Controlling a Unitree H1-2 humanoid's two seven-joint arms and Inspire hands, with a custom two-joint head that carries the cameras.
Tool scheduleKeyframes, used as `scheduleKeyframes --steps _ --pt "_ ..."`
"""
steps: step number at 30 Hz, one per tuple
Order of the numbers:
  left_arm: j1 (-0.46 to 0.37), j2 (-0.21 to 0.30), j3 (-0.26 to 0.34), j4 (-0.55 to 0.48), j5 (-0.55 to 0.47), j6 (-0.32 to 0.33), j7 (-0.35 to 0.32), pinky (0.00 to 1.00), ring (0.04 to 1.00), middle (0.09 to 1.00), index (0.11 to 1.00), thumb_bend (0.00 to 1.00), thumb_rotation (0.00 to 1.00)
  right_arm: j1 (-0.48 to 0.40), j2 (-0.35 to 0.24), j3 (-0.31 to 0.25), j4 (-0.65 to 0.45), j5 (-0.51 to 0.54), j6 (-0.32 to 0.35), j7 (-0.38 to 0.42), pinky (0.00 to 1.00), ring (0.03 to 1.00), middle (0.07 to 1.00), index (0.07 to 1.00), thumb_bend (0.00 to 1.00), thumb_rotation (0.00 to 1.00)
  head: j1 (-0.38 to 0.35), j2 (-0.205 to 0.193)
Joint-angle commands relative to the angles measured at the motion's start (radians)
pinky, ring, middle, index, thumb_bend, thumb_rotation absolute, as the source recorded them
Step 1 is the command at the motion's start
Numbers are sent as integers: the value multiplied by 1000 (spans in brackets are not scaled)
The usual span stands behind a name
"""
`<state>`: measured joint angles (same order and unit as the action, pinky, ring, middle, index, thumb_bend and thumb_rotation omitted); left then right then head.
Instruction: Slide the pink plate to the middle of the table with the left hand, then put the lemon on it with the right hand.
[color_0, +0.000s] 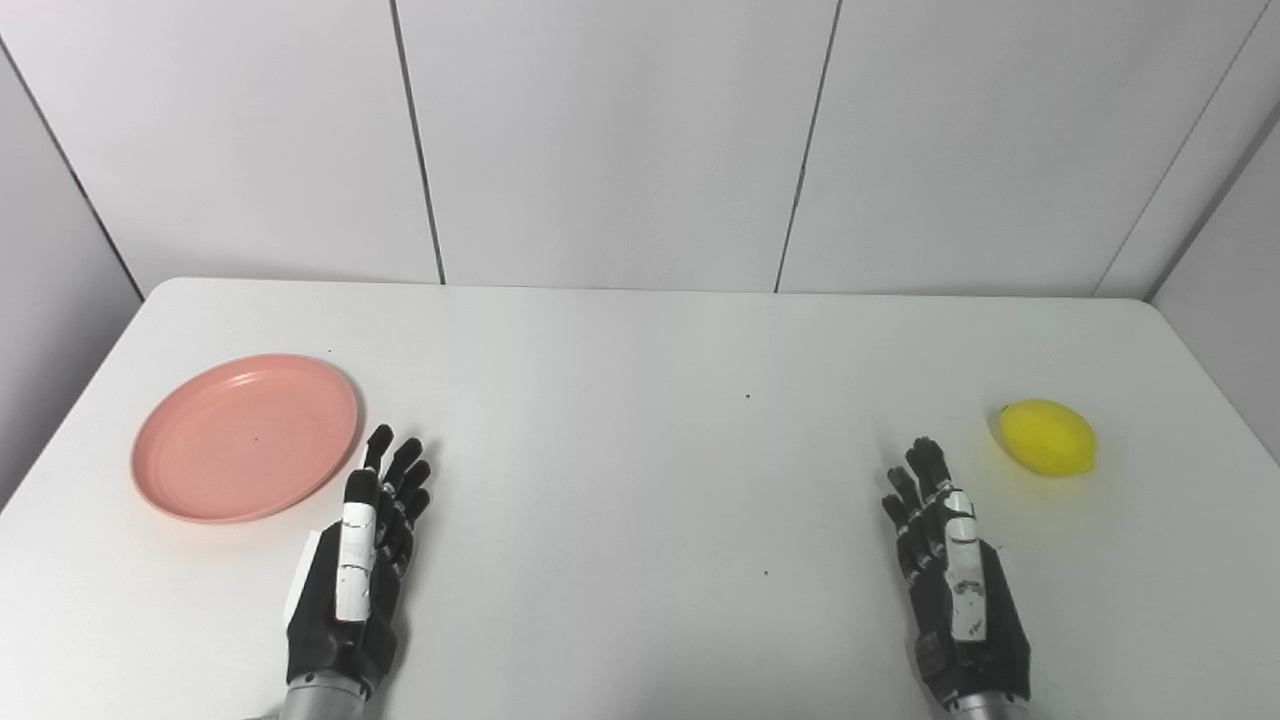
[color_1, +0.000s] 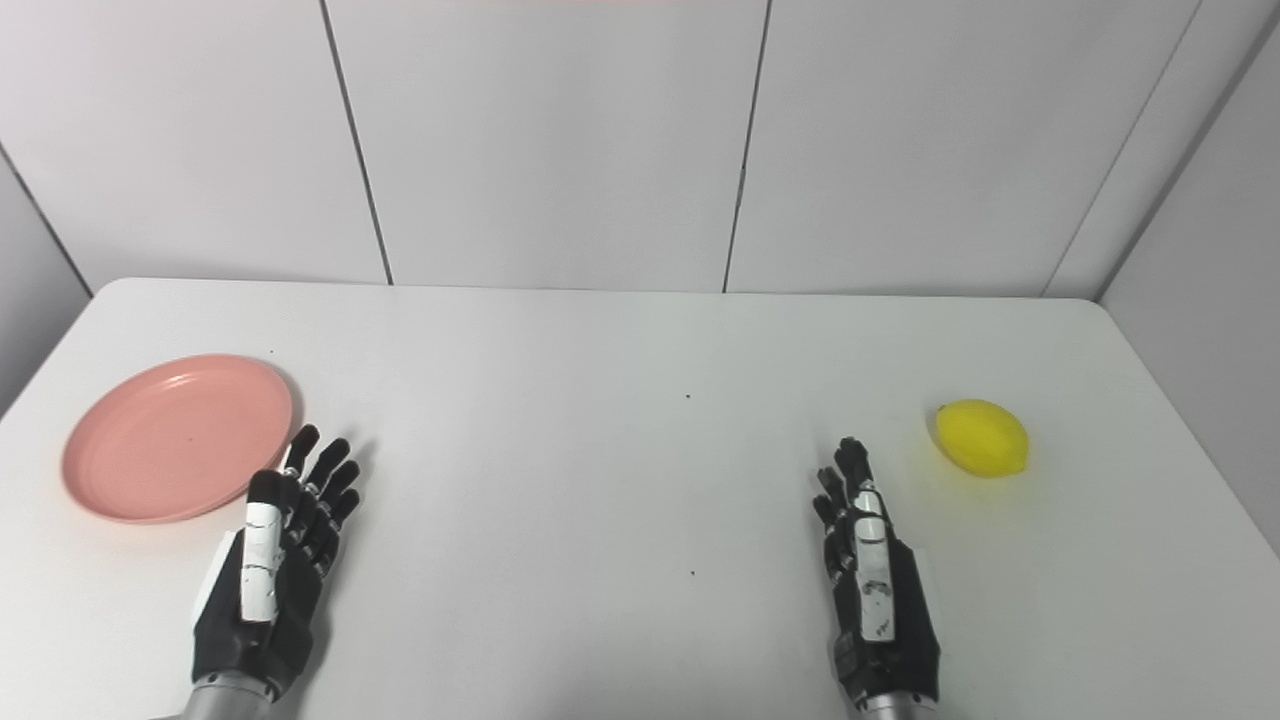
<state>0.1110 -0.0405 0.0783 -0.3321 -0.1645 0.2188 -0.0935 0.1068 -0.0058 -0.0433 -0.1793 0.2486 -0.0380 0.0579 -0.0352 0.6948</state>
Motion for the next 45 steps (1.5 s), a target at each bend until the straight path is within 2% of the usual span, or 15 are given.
scheduleKeyframes --steps 1,30,45 --pt "9 29 -8 -25 8 -17 -3 996 967 965 996 876 950 -19 -5 -4 -23 0 10 2 1000 987 1000 965 723 930 -1 2" --pt "-1 38 6 -10 -8 -9 -8 1000 971 967 996 876 944 -24 1 1 3 -7 -18 8 1000 972 983 964 689 926 -28 -2" --pt "0 43 13 -19 -15 -1 -11 1000 978 971 996 867 938 -23 16 2 -11 -25 -6 -6 993 967 976 955 705 916 -42 3"
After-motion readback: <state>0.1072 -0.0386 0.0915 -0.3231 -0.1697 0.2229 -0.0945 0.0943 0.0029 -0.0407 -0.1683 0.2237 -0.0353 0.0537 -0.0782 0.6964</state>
